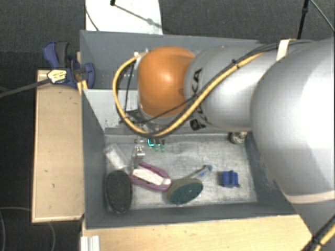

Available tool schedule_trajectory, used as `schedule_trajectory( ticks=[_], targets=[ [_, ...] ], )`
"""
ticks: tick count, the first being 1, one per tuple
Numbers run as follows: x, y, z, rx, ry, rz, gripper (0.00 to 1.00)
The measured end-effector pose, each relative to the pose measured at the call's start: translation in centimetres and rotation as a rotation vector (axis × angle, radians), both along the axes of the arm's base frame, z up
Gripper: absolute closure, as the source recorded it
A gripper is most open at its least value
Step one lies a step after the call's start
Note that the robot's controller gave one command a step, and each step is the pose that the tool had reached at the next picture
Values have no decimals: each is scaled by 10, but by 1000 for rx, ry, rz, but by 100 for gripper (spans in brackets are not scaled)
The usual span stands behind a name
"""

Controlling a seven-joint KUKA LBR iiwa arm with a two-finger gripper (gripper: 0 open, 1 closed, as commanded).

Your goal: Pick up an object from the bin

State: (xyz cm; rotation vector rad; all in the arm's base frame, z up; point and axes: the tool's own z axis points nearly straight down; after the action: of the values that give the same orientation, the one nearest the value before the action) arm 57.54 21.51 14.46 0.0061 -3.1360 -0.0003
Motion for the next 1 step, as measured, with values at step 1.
schedule_trajectory(
  ticks=[1],
  targets=[
    [2, -1, 5, 2, -8, -8, 100]
  ],
)
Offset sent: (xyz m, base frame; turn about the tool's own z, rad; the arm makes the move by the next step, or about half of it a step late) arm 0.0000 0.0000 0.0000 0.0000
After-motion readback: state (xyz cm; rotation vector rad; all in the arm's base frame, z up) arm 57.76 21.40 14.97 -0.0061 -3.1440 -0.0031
